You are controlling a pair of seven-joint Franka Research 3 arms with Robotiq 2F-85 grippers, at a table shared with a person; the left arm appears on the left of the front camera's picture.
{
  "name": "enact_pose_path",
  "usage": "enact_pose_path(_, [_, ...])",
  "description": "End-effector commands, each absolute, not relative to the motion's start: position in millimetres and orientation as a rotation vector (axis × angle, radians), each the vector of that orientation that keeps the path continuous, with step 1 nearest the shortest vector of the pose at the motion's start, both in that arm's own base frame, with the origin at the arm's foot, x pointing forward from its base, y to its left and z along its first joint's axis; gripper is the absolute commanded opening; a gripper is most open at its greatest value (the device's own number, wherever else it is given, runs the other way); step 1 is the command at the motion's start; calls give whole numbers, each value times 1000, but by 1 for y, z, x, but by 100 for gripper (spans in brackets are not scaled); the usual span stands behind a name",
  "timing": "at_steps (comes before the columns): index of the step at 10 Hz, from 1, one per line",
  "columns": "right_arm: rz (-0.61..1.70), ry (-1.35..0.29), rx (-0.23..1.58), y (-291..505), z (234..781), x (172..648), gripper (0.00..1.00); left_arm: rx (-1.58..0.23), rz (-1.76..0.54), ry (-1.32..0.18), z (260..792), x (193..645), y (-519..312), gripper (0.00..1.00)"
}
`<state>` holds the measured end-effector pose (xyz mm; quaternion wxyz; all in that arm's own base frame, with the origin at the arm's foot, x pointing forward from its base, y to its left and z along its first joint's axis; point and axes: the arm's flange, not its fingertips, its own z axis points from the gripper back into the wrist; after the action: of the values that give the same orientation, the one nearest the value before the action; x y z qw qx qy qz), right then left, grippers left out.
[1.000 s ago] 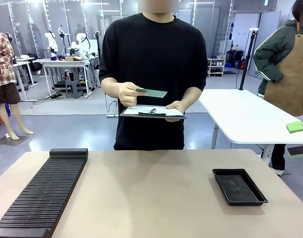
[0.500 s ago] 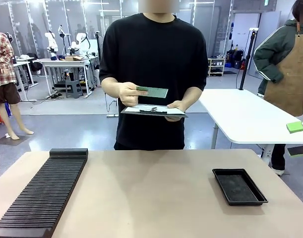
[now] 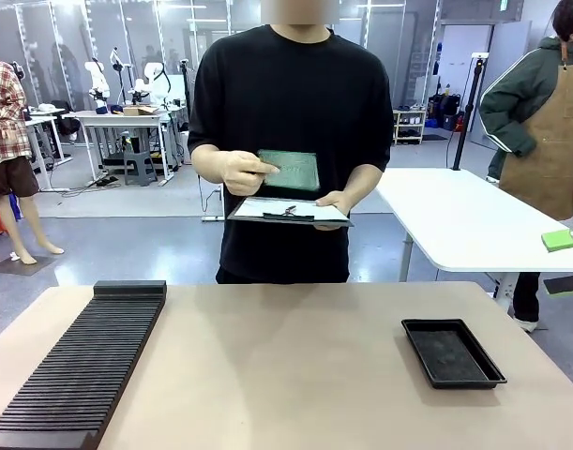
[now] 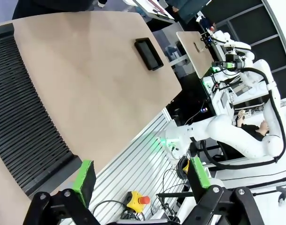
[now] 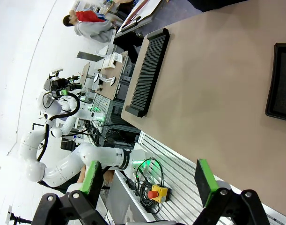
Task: Inspect the PCB.
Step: Pick up the Blank PCB that the human is holding.
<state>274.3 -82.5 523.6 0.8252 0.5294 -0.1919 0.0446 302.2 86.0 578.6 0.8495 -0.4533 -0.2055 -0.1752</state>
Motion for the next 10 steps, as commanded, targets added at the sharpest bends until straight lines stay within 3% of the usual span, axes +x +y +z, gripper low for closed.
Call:
enact_pose_path(1, [112,-424,1137,-83,523,275,100,-954,-372,-422,582,301,84,100])
enact_pose_path(10, [112,-424,1137,-83,523,275,100,-954,-372,-422,582,301,84,100])
